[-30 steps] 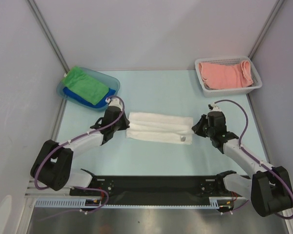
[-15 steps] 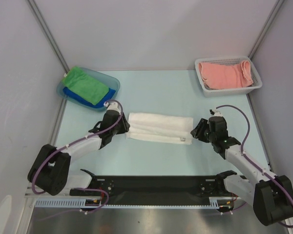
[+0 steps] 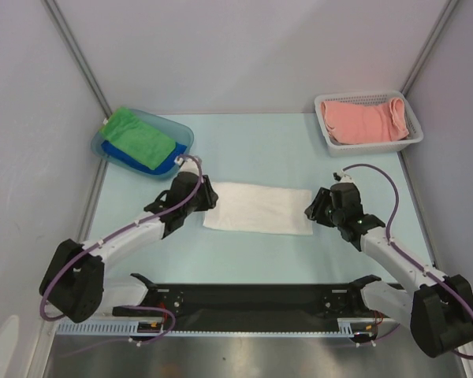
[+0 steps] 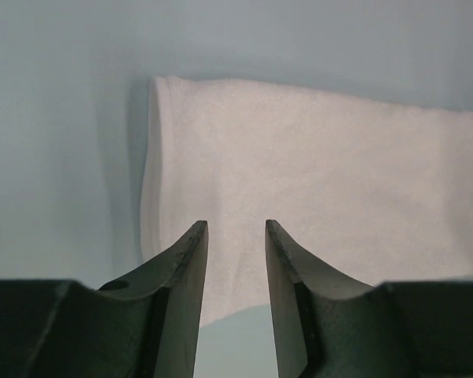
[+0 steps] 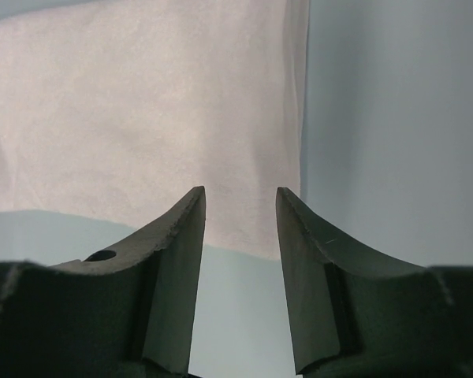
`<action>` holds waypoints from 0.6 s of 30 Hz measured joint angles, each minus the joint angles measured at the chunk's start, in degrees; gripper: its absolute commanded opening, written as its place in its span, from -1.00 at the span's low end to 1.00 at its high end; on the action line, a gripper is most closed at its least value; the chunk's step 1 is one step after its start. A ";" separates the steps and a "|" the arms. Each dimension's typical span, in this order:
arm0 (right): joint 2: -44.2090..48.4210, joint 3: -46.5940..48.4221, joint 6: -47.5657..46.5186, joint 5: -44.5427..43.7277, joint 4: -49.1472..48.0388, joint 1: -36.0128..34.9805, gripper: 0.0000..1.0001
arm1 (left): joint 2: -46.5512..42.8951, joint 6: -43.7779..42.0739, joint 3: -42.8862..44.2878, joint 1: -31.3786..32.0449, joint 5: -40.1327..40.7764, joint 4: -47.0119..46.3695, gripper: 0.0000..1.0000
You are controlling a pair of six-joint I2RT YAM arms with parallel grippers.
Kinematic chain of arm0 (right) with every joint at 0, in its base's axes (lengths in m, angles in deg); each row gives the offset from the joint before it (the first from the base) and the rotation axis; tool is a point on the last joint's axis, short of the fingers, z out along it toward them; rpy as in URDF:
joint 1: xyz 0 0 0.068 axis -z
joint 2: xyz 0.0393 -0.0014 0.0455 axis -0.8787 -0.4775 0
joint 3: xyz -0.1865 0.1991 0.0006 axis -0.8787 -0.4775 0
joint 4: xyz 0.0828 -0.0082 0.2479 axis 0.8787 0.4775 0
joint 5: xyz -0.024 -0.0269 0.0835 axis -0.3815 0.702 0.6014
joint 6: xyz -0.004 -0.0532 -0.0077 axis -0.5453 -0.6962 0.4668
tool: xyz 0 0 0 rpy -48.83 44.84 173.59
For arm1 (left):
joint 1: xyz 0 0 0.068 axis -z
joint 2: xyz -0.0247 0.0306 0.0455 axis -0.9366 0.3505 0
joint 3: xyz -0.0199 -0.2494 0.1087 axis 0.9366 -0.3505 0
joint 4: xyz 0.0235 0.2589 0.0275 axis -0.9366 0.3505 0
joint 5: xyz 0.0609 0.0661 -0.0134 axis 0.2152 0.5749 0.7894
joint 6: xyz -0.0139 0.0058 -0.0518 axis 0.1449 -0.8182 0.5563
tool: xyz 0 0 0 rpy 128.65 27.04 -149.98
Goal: Fold and stack the towels
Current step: Fold the towel
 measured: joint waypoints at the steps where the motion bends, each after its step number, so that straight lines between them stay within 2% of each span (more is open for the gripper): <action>1: -0.61 0.04 0.15 -0.33 0.02 -0.48 -0.09 | 1.03 0.02 0.20 0.57 -0.04 0.04 -0.20; 4: -2.34 0.04 0.50 -1.07 0.11 -1.88 -0.08 | 4.46 0.28 0.28 1.68 0.07 1.70 -0.17; 10: -3.06 -0.02 0.48 -2.71 0.13 -2.01 -0.06 | 6.19 1.55 0.02 1.75 2.34 6.12 0.02; 18: -8.15 0.07 0.42 -3.96 -0.39 -0.81 -0.07 | 7.06 2.43 -0.09 1.75 3.58 7.02 0.04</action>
